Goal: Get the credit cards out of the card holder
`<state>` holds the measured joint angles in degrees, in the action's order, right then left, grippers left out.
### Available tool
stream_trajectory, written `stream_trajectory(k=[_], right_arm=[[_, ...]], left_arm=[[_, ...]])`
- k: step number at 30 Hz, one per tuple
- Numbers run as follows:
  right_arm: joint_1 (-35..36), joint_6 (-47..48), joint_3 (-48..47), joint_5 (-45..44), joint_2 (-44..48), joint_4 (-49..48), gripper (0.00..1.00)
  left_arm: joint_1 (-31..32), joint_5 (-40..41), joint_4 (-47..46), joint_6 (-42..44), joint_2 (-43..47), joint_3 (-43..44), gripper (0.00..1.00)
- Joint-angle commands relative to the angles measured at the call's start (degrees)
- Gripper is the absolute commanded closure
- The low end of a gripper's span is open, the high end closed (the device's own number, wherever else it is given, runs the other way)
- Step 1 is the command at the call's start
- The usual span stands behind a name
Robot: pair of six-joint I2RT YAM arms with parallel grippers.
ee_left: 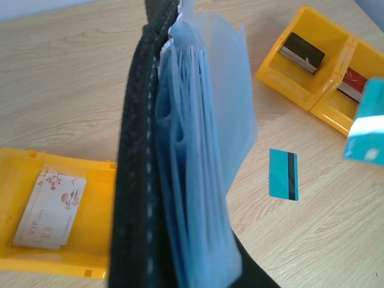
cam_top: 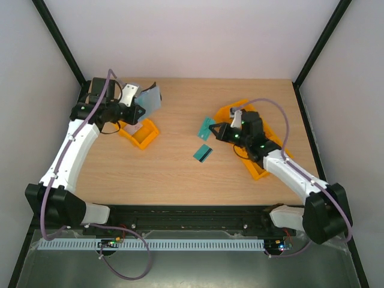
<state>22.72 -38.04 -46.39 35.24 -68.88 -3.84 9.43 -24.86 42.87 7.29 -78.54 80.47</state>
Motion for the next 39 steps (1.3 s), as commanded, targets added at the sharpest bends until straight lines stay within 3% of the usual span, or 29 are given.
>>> stream_trajectory(k=[1,5,12,18,39], right_arm=[[4.4,-11.2,4.8,-9.7,-3.9,-7.0,0.98],[4.7,-17.5,11.7,-11.9,-7.2,-16.5,0.98],[4.9,-22.1,13.2,-10.0,-16.5,-23.8,0.98],[5.5,-21.0,11.7,-9.3,-21.7,-22.8,0.98],[6.4,-24.0,15.8,-10.7,-23.0,-25.0,0.98]], left_arm=[[0.3,0.7,-2.5,-2.5,3.1,-1.6,0.98],[0.3,0.4,-2.5,-2.5,3.1,-1.8,0.98],[0.2,-0.3,-2.5,-2.5,2.9,-2.1,0.98],[0.2,-0.5,-2.4,-2.4,2.9,-2.4,0.98],[-0.1,-1.8,-2.3,-1.9,2.6,-2.9,0.98]])
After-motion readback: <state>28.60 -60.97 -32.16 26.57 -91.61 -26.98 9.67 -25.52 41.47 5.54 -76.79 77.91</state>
